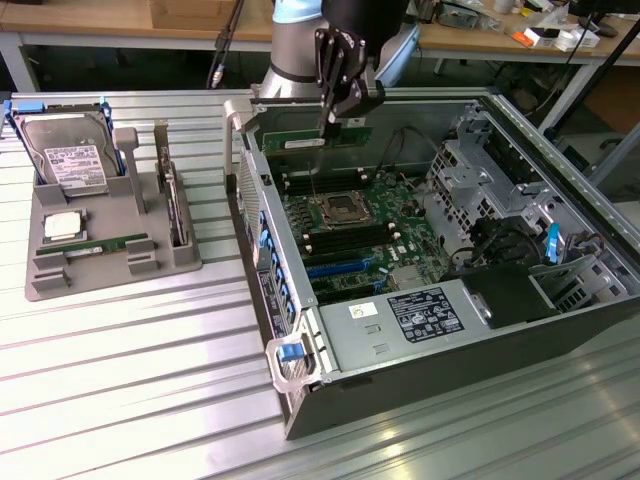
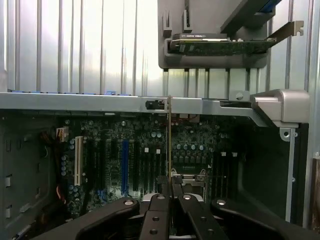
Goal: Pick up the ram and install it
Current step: 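Pick up the ram and move it above insertion slot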
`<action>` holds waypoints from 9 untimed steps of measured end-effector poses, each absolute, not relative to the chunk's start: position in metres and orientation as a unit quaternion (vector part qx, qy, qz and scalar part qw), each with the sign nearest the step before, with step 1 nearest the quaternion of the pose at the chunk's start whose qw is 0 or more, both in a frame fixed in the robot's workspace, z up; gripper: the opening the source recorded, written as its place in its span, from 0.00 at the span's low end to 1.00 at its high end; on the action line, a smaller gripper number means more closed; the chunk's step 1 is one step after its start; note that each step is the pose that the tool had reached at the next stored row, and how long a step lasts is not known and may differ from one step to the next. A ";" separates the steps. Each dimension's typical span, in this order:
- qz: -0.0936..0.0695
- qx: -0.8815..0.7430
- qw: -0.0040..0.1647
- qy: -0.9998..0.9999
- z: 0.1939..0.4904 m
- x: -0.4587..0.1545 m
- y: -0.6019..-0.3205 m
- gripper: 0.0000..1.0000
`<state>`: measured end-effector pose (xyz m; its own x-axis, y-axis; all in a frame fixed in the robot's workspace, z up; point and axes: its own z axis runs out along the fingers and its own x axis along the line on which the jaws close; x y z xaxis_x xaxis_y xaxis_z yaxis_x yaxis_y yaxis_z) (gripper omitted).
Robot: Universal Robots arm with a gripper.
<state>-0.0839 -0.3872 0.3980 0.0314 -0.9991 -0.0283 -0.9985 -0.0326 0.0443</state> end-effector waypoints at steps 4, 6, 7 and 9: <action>-0.026 0.718 0.006 -0.695 0.398 -0.075 -0.387 0.12; -0.026 0.718 0.006 -0.695 0.398 -0.069 -0.387 0.12; -0.026 0.718 0.006 -0.695 0.398 -0.066 -0.387 0.12; -0.026 0.718 0.006 -0.695 0.398 -0.061 -0.387 0.12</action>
<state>-0.0612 -0.3872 0.3979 0.0314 -0.9991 -0.0284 -0.9985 -0.0327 0.0443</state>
